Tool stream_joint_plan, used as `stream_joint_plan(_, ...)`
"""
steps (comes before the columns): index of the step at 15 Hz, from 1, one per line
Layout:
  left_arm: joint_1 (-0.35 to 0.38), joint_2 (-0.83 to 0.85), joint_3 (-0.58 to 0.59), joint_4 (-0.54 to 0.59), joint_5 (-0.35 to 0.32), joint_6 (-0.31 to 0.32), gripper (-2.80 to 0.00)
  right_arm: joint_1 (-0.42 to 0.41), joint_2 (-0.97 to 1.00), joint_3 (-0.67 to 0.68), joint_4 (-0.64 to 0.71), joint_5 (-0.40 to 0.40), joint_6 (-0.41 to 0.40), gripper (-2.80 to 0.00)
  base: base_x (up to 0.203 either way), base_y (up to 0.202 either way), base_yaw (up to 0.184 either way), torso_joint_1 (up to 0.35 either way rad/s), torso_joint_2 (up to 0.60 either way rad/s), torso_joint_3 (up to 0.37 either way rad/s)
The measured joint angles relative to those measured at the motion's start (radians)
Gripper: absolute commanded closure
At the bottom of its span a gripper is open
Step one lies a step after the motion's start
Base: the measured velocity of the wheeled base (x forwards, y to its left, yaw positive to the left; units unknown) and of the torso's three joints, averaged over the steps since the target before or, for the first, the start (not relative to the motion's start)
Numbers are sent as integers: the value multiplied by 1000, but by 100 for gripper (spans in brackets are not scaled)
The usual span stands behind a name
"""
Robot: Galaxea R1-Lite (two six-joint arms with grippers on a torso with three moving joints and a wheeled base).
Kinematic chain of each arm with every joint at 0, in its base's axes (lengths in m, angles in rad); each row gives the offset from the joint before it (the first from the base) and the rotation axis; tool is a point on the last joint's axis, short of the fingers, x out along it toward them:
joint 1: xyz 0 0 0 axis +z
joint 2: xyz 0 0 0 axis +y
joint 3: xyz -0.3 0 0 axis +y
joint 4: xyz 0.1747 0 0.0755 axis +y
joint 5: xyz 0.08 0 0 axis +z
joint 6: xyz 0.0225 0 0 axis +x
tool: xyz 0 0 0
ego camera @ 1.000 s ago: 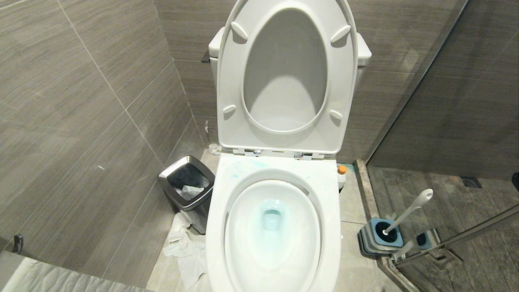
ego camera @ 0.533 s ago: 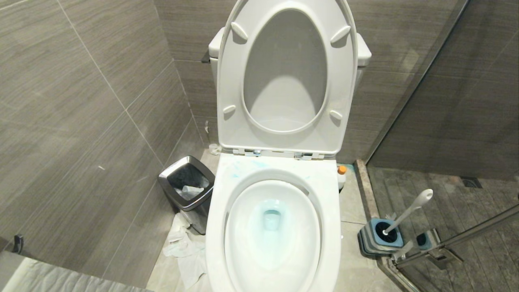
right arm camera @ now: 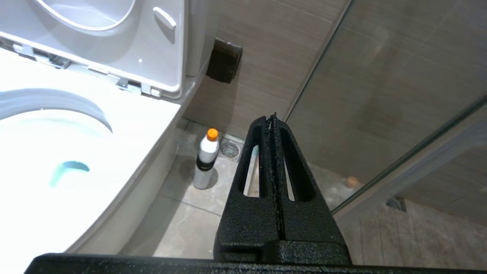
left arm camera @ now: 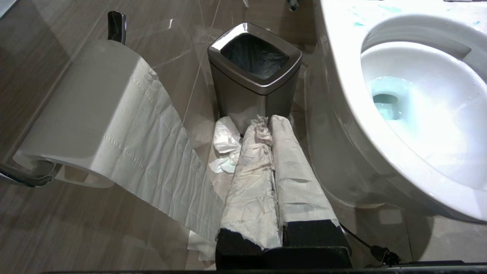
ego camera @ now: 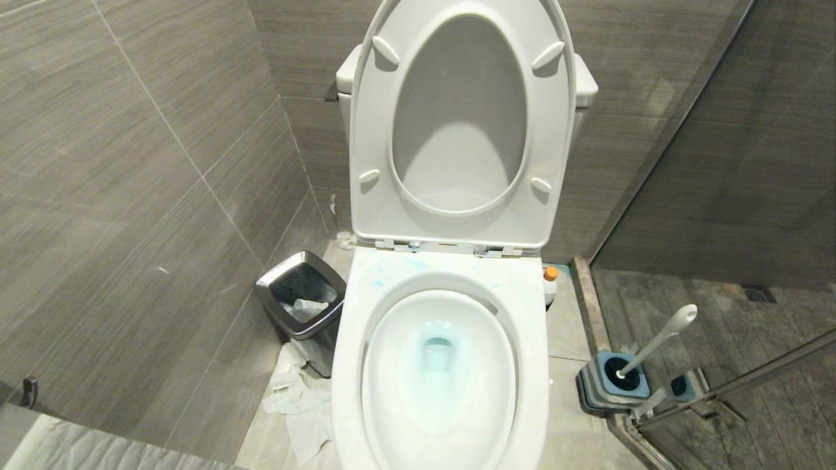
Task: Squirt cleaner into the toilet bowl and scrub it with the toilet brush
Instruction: Flush the toilet
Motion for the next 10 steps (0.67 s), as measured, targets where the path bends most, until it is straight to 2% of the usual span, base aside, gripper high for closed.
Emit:
stream_joint_plan(5, 0, 0, 0, 0, -1, 0, 0, 10, -158, 1, 178, -44, 41, 0, 0, 0, 0, 0, 0, 0)
stream_joint_plan(10, 0, 0, 0, 0, 0, 0, 0, 38, -355, -2, 373, -83, 47, 0, 0, 0, 0, 0, 0, 0)
